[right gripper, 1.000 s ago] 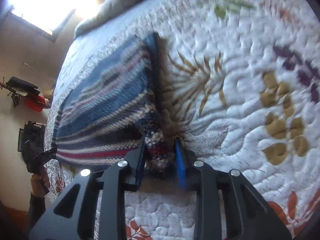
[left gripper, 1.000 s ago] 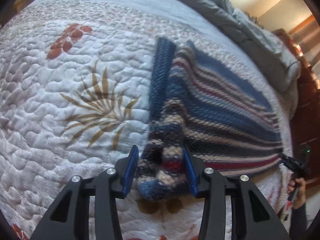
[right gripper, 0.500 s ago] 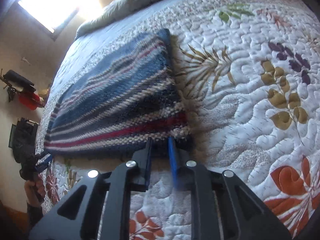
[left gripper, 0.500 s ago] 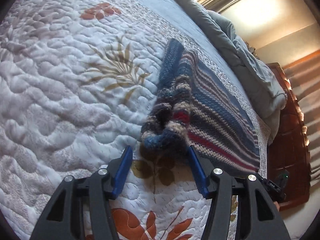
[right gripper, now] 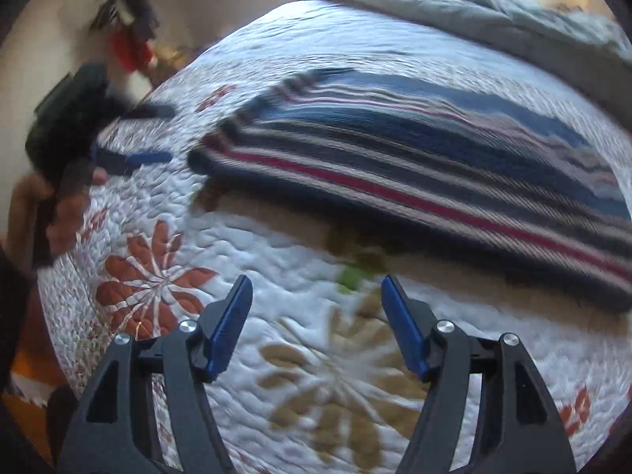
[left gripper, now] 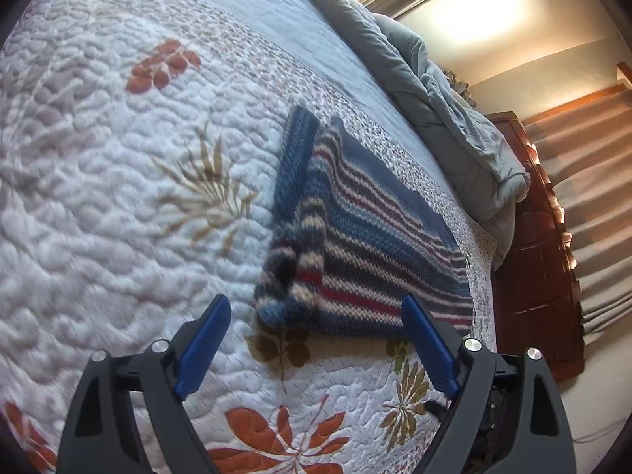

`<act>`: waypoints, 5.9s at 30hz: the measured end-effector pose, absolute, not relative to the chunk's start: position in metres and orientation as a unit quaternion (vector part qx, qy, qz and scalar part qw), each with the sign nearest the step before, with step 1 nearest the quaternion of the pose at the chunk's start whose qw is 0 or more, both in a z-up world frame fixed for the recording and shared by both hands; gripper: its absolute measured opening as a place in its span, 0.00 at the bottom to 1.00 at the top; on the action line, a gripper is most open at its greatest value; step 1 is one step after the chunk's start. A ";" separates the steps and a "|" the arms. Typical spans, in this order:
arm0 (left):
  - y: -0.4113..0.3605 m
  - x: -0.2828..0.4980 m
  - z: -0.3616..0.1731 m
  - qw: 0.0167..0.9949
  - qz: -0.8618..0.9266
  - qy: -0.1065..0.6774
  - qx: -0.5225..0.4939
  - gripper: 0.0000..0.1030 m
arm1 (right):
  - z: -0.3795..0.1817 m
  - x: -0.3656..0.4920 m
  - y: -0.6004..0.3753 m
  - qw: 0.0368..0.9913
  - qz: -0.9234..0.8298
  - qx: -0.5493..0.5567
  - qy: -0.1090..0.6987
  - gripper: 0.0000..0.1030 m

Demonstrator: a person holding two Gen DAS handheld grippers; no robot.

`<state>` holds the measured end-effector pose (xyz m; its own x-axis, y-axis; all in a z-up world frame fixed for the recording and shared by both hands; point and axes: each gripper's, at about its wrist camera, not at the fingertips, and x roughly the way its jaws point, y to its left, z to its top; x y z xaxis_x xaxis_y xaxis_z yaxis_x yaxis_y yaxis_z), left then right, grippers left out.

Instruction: Fold small clothes

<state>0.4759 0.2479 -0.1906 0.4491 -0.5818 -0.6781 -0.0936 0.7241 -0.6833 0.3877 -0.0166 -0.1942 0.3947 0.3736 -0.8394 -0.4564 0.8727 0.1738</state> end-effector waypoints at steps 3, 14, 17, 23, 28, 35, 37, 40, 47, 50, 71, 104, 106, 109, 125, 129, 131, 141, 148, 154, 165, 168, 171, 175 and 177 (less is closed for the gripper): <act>0.255 0.494 -0.186 0.781 -0.163 0.507 -0.326 0.87 | -0.192 0.387 0.022 0.840 0.256 -0.101 0.468 0.66; 0.233 0.582 -0.212 0.757 -0.199 0.548 -0.296 0.88 | -0.211 0.396 0.074 0.842 0.277 -0.198 0.420 0.68; 0.220 0.600 -0.221 0.748 -0.207 0.559 -0.294 0.88 | -0.218 0.403 0.074 0.843 0.272 -0.198 0.419 0.68; 0.208 0.621 -0.230 0.741 -0.213 0.566 -0.292 0.88 | -0.223 0.409 0.081 0.846 0.270 -0.225 0.401 0.68; 0.207 0.633 -0.234 0.739 -0.206 0.572 -0.290 0.88 | -0.224 0.415 0.088 0.846 0.273 -0.229 0.396 0.68; 0.215 0.642 -0.236 0.740 -0.196 0.580 -0.279 0.88 | -0.235 0.419 0.105 0.837 0.270 -0.263 0.398 0.69; 0.215 0.645 -0.236 0.739 -0.197 0.582 -0.275 0.88 | -0.239 0.418 0.107 0.837 0.267 -0.269 0.394 0.70; 0.212 0.648 -0.236 0.739 -0.198 0.587 -0.266 0.88 | -0.241 0.416 0.110 0.838 0.266 -0.272 0.392 0.71; 0.203 0.663 -0.239 0.731 -0.199 0.603 -0.250 0.91 | -0.247 0.418 0.137 0.847 0.236 -0.316 0.357 0.73; 0.198 0.667 -0.238 0.727 -0.208 0.607 -0.243 0.92 | -0.253 0.416 0.150 0.850 0.212 -0.343 0.338 0.74; 0.185 0.687 -0.234 0.742 -0.175 0.614 -0.204 0.29 | -0.256 0.436 0.161 0.884 0.198 -0.308 0.291 0.16; -0.009 0.690 -0.060 0.813 -0.077 0.575 -0.056 0.24 | -0.115 0.431 -0.100 0.905 0.206 0.185 0.323 0.10; -0.021 0.690 -0.059 0.815 -0.078 0.572 -0.051 0.24 | -0.114 0.428 -0.108 0.904 0.207 0.196 0.319 0.10; -0.037 0.692 -0.058 0.814 -0.081 0.573 -0.043 0.24 | -0.113 0.429 -0.117 0.904 0.207 0.206 0.313 0.10; -0.098 0.697 -0.053 0.813 -0.096 0.574 -0.009 0.24 | -0.115 0.425 -0.155 0.906 0.188 0.221 0.309 0.10; -0.108 0.699 -0.053 0.813 -0.099 0.573 -0.007 0.24 | -0.118 0.425 -0.166 0.906 0.181 0.223 0.310 0.10; -0.112 0.700 -0.054 0.813 -0.102 0.573 -0.008 0.24 | -0.118 0.425 -0.170 0.906 0.180 0.225 0.311 0.10; -0.150 0.703 -0.062 0.812 -0.115 0.572 -0.002 0.24 | -0.123 0.419 -0.195 0.905 0.168 0.231 0.315 0.10; -0.179 0.706 -0.073 0.807 -0.130 0.576 -0.005 0.24 | -0.134 0.419 -0.214 0.902 0.152 0.238 0.327 0.10; -0.189 0.705 -0.094 0.795 -0.133 0.591 0.006 0.24 | -0.171 0.426 -0.246 0.868 0.148 0.301 0.367 0.10; -0.219 0.700 -0.132 0.763 -0.110 0.632 0.080 0.24 | -0.247 0.421 -0.274 0.745 0.182 0.460 0.448 0.12; -0.231 0.697 -0.137 0.745 -0.114 0.649 0.101 0.31 | -0.263 0.423 -0.282 0.705 0.199 0.513 0.448 0.25; -0.239 0.683 -0.125 0.751 -0.141 0.637 0.104 0.42 | -0.279 0.427 -0.289 0.669 0.213 0.552 0.450 0.43; -0.226 0.640 -0.106 0.774 -0.198 0.597 0.065 0.55 | -0.288 0.434 -0.299 0.631 0.251 0.598 0.426 0.51; -0.203 0.605 -0.095 0.802 -0.225 0.552 0.029 0.71 | -0.288 0.441 -0.302 0.614 0.274 0.613 0.415 0.56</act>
<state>0.6049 -0.2033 -0.0947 0.2886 -0.3282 -0.8994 0.3926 0.8974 -0.2015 0.4405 -0.3020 -0.2885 0.5054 0.8450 -0.1748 0.1723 0.0997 0.9800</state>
